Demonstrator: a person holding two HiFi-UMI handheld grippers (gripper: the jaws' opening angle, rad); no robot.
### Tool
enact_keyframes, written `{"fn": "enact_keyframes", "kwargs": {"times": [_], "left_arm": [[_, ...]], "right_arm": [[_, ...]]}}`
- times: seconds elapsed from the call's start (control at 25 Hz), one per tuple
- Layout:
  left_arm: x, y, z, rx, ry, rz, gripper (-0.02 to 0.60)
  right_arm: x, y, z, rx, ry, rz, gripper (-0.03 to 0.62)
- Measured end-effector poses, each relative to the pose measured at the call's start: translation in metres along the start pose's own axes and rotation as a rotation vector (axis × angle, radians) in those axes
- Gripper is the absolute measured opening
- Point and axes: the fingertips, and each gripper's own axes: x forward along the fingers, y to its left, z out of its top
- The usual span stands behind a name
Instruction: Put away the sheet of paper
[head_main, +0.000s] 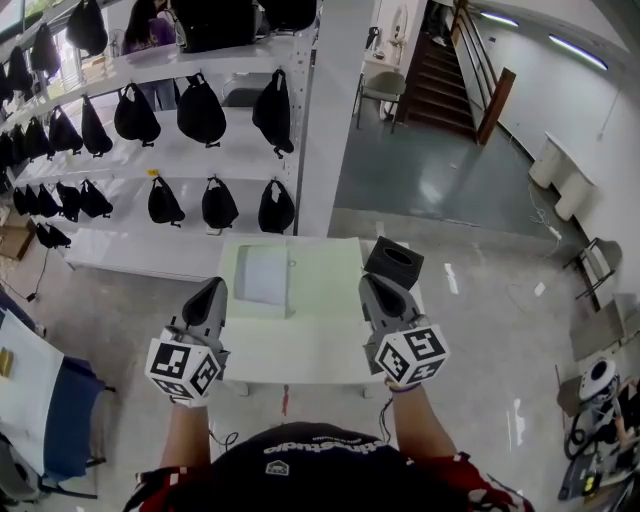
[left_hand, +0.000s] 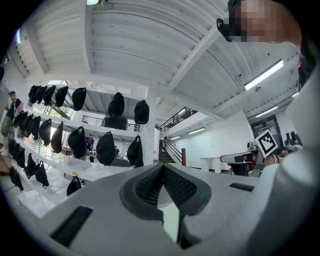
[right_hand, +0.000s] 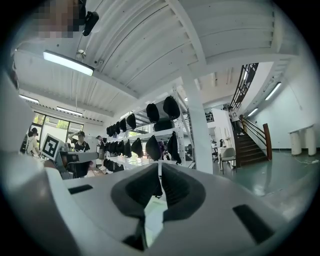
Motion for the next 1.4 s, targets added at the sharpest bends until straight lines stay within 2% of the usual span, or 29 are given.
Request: {"fn": "enact_keyframes", "kwargs": {"times": [0.16,0.6,1.4], "left_arm": [[0.0,-0.007,0.001,0.004,0.0,-0.006,0.003],[-0.007,-0.019,-0.003,0.055,0.022,0.009,0.003],[-0.015,-0.015,0.0,0.048,0.013,0.019,0.003]], "right_arm": [[-0.004,-0.002,-0.001,-0.011,0.003,-0.021,0.003],[-0.015,-0.001,-0.004,-0.04,0.018,-0.031,0.003],[-0.019,-0.001,-0.003,-0.063,0.024,-0.055,-0.003]]}}
